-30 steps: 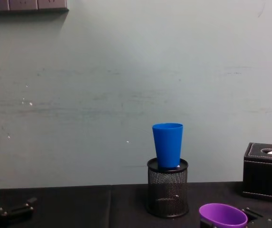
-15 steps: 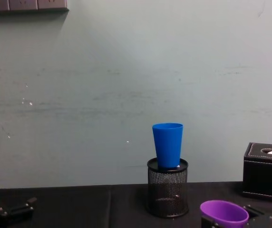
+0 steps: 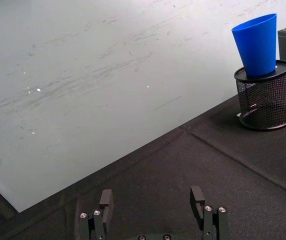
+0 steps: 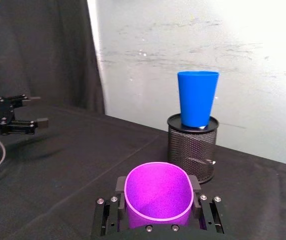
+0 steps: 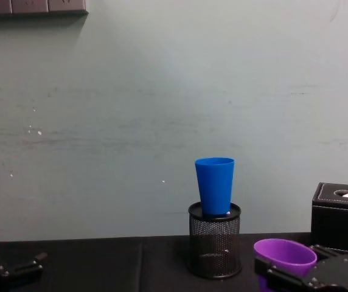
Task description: Pick up one cup with a gripper and tap it against the other cup.
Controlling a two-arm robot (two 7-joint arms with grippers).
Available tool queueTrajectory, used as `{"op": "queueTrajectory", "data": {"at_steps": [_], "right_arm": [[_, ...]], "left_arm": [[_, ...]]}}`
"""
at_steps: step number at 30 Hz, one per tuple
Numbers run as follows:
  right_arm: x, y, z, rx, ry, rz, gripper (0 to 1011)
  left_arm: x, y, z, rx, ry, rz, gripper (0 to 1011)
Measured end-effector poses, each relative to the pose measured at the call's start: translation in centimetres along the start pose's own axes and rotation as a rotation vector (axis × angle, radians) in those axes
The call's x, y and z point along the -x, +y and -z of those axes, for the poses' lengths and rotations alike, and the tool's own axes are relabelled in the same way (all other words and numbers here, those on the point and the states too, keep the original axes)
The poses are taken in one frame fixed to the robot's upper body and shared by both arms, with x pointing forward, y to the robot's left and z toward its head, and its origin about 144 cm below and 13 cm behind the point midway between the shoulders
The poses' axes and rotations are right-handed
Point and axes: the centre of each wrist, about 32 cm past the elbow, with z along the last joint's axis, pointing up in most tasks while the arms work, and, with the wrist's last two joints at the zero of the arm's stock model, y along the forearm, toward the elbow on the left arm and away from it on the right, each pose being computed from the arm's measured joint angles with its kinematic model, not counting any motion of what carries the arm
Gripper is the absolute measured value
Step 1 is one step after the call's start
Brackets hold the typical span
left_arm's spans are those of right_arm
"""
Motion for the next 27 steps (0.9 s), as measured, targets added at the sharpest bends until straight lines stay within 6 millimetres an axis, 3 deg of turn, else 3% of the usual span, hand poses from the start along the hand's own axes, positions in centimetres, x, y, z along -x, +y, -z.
{"op": "queueTrajectory", "data": {"at_steps": [12,27], "right_arm": [[0.6,-0.7,-1.1,-0.001,-0.028,0.063,724],[-1.0,0.3,-1.3,-0.03,-0.063,0.097,724]], "left_arm": [[0.0,0.0,0.0,0.0,0.0,0.0,1011],[0.0,0.0,0.0,0.0,0.0,0.0,1011]]}}
